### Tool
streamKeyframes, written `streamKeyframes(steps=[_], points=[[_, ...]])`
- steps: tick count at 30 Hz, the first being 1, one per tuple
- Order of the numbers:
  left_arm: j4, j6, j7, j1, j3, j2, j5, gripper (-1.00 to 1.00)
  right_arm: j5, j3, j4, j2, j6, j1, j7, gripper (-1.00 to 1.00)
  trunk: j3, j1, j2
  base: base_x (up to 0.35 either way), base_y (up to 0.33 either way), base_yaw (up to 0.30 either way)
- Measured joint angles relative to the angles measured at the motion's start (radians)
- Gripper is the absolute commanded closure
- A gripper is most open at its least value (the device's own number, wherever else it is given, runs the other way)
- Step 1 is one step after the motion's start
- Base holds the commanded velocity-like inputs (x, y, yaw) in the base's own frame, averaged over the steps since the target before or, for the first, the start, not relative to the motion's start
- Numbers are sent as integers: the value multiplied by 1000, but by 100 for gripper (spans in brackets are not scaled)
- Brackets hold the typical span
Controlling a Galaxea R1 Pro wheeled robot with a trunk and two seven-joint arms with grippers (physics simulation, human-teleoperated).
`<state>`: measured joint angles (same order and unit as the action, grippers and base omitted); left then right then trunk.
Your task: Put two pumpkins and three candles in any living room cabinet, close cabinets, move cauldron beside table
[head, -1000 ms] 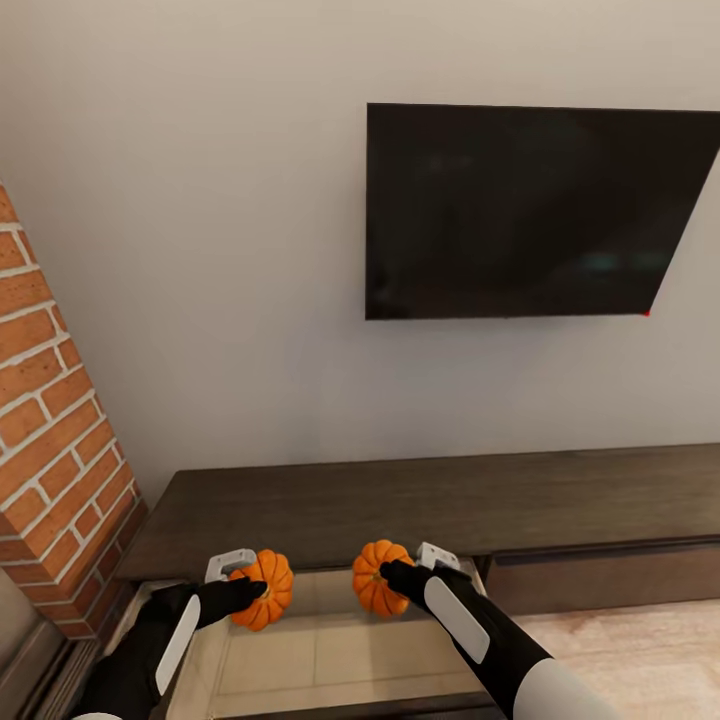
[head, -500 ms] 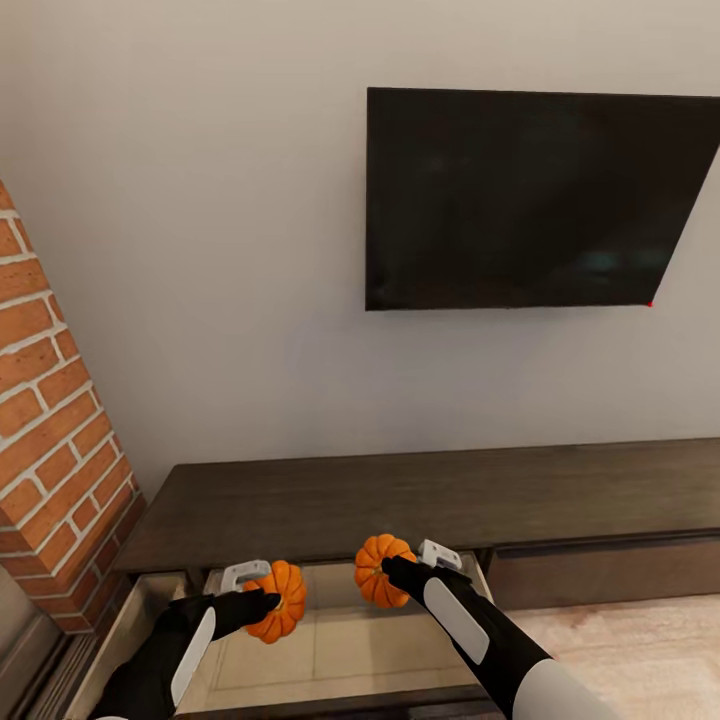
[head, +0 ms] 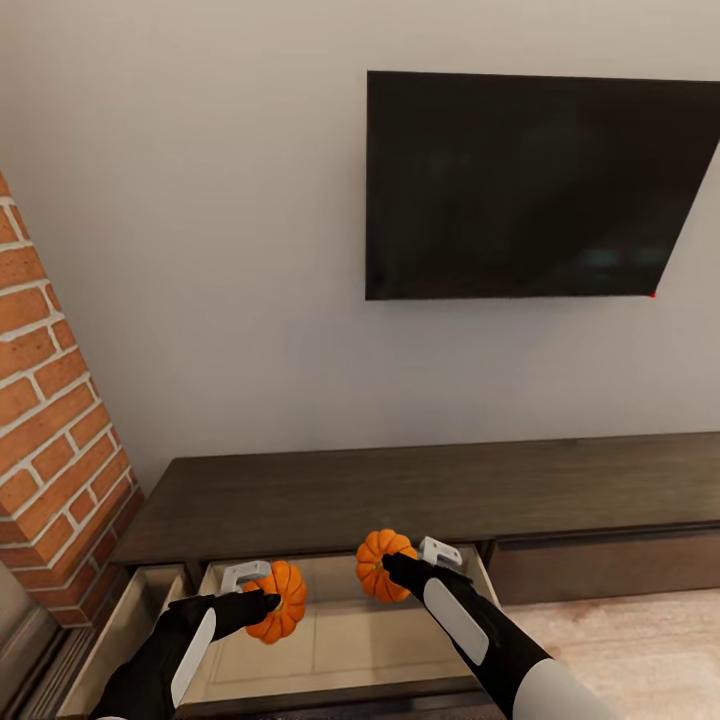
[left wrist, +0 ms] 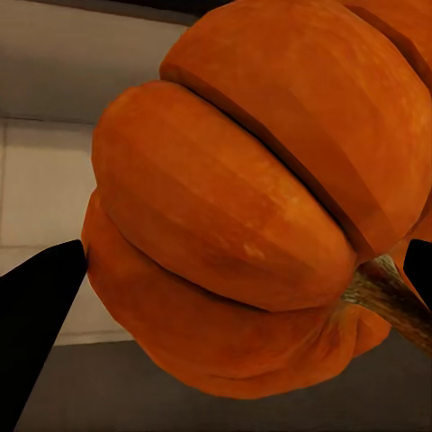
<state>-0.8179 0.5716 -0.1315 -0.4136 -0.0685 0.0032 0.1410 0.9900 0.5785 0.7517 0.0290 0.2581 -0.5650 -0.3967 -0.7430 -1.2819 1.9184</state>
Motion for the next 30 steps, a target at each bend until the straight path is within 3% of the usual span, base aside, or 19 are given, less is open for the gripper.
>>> streamKeyframes(steps=[5,30], points=[[-1,0,0,0,-1,2,1,100,-18,0,1,-1,-11,0,1,100,-16,-19,35,0,0,0],[-7,0,0,0,-3,8,4,100,-20,0,1,-1,-11,0,-5,100,-94,-115,210,0,0,0]])
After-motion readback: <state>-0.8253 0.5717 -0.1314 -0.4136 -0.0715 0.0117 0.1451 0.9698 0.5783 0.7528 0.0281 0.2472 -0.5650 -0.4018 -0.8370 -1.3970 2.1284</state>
